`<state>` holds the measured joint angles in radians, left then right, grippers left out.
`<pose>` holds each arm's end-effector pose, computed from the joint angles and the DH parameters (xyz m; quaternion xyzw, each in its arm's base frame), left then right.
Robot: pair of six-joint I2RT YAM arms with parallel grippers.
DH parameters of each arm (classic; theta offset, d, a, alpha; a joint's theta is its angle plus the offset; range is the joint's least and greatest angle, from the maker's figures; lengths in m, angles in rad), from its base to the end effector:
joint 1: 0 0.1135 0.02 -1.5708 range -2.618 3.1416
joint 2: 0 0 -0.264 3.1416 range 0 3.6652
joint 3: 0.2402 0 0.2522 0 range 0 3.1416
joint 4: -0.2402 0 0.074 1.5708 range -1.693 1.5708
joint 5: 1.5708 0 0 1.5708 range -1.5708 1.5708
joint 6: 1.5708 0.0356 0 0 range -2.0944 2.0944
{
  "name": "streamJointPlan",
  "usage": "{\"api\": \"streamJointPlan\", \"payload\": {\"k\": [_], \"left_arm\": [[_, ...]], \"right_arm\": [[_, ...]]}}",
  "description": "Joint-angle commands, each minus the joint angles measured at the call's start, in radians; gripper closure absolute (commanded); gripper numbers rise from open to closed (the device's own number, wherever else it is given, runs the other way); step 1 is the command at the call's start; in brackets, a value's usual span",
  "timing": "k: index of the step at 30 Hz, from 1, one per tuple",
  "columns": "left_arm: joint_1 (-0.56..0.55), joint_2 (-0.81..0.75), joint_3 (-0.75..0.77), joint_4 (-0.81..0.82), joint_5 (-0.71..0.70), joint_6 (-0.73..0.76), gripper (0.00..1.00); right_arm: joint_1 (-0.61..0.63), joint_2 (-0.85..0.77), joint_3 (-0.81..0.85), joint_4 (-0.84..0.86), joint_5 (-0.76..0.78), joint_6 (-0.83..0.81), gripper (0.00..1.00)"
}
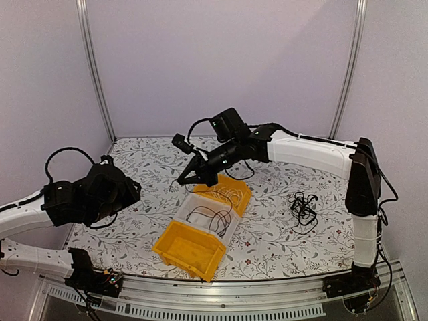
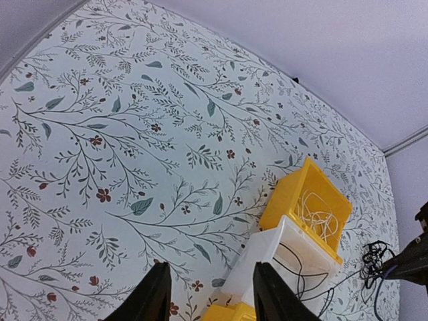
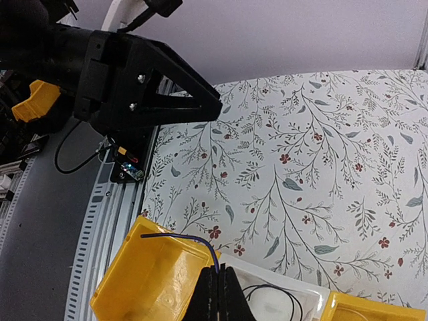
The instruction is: Untangle the cables
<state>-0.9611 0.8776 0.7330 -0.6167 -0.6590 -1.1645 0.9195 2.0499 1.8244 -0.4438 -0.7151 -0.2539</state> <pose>0.1188 -0.1321 0.2702 -0.2151 0.8523 -0.1809 0.4411 0.2682 0.3903 0.2889 -0.5938 0.6178 0.4311 0.2828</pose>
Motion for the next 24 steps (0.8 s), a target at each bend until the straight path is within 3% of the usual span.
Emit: {"api": "streamJointPlan", "payload": {"k": [1, 11, 24], "left_arm": [[0.011, -0.003, -0.005, -0.007, 0.01, -0.001, 0.55], [0.011, -0.033, 0.006, -0.061, 0.004, -0.026, 0.55], [0.01, 0.011, 0.024, -0.041, 0.011, -0.013, 0.55]], "right_arm": [[0.036, 0.074, 0.081, 0.024, -0.068, 0.001, 1.0], [0.04, 0.118, 0.022, 0.088, -0.133, 0.003, 1.0], [0.04, 0.045, -0.106, -0.08, 0.292, -0.152, 1.0]]}}
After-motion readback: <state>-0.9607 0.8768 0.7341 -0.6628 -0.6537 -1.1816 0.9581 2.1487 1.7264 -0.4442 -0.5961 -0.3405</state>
